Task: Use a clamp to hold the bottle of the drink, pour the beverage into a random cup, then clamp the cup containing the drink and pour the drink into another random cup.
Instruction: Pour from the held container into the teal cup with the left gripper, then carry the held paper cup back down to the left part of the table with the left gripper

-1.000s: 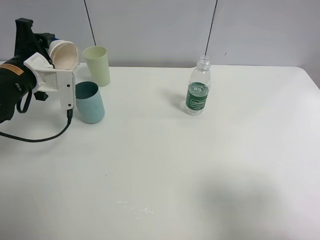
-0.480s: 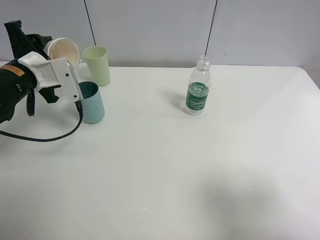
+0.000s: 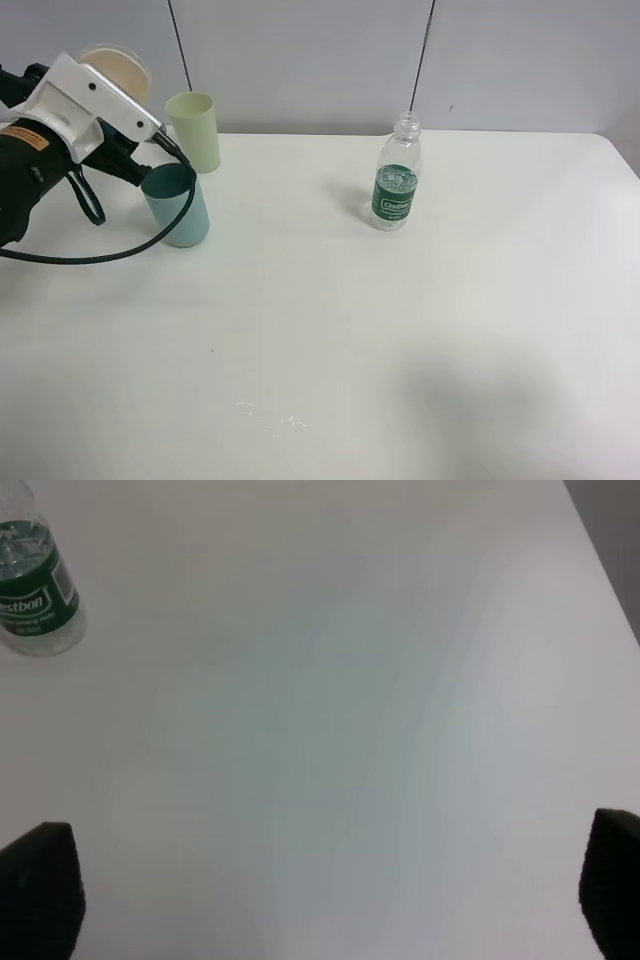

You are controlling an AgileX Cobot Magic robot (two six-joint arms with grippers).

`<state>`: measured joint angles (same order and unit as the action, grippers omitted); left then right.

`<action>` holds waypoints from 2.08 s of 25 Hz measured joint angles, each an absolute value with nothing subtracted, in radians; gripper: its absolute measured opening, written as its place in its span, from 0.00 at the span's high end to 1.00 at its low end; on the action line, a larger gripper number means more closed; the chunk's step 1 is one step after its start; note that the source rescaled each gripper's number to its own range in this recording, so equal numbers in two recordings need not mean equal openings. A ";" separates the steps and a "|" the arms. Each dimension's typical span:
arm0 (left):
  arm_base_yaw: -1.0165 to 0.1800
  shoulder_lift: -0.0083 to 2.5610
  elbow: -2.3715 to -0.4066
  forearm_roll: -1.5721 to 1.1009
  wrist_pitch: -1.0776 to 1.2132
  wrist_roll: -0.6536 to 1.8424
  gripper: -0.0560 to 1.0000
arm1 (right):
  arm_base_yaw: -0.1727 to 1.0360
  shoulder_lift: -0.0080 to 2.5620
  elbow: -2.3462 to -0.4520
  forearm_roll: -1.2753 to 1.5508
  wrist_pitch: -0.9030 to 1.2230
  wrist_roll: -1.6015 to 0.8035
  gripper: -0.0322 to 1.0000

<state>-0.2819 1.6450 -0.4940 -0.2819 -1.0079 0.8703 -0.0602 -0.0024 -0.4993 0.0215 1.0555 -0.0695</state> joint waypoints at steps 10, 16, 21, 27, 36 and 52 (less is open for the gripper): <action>-0.282 1.581 -0.494 0.109 -1.026 0.465 0.91 | -0.060 -0.002 -0.499 0.021 1.056 -0.069 0.00; -0.282 1.569 -0.494 0.407 -1.028 0.007 0.91 | -0.060 -0.002 -0.499 0.021 1.056 -0.069 0.00; -0.282 1.568 -0.494 0.681 -1.031 -0.240 0.91 | -0.060 -0.002 -0.499 0.021 1.056 -0.069 0.00; -0.282 1.567 -0.494 0.901 -1.037 -0.330 0.91 | -0.060 -0.002 -0.499 0.021 1.056 -0.069 0.00; -0.282 1.571 -0.415 0.914 -0.991 -0.290 0.91 | -0.060 -0.002 -0.499 0.021 1.056 -0.069 0.00; -0.282 1.881 -0.370 0.892 -1.201 -0.024 0.91 | -0.060 -0.002 -0.499 0.021 1.056 -0.069 0.00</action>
<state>-0.2819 1.8809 -0.3699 0.8923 -1.2014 -0.0237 -0.0602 -0.0024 -0.4993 0.0215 1.0555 -0.0695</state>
